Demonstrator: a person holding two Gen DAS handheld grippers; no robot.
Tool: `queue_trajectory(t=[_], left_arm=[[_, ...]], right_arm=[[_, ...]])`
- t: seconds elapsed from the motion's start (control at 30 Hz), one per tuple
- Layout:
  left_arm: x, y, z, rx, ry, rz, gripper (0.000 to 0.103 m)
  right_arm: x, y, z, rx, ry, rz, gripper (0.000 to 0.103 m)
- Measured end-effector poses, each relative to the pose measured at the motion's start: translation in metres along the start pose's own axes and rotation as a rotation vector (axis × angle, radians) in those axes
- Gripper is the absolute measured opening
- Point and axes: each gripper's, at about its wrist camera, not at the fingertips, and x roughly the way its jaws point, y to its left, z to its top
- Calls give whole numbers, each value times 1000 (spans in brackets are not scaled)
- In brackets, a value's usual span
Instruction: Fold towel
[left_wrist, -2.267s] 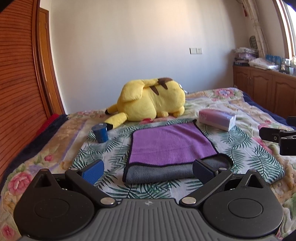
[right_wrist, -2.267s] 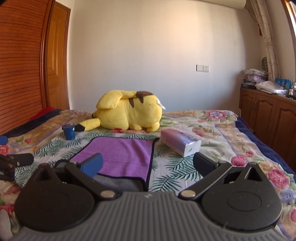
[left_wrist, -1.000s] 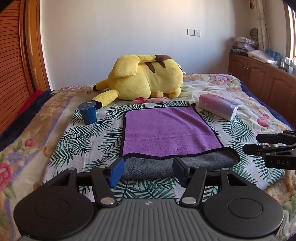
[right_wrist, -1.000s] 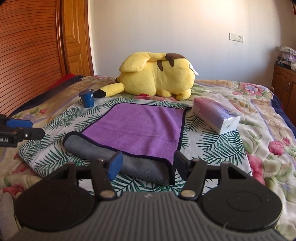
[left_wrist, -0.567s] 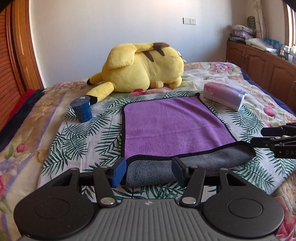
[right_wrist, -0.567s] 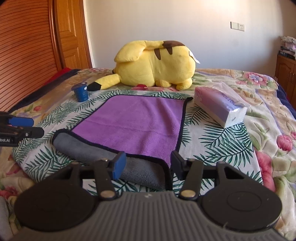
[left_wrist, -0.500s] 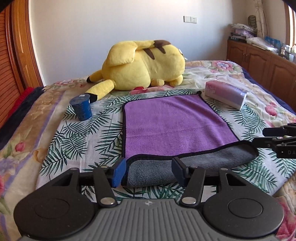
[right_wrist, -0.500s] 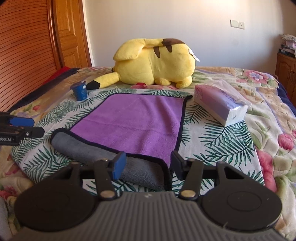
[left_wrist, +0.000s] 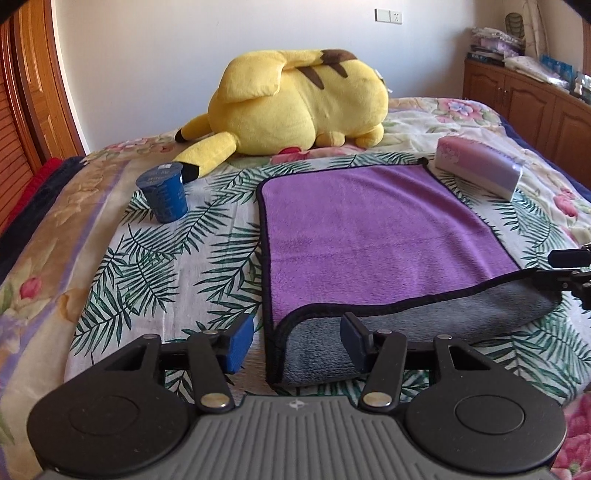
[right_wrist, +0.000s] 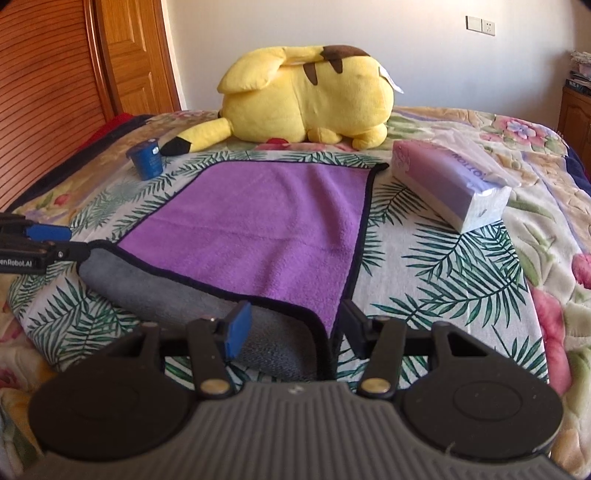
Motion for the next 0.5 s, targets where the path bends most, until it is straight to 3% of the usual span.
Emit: queue_trajectory(t=[0.27, 0.5], left_arm=[[16, 11, -3, -28, 32, -18, 30], [25, 14, -8, -49, 64, -40, 17]], right_arm=[[11, -7, -1, 20, 43, 13, 55], [15, -8, -4, 32, 75, 28, 55]])
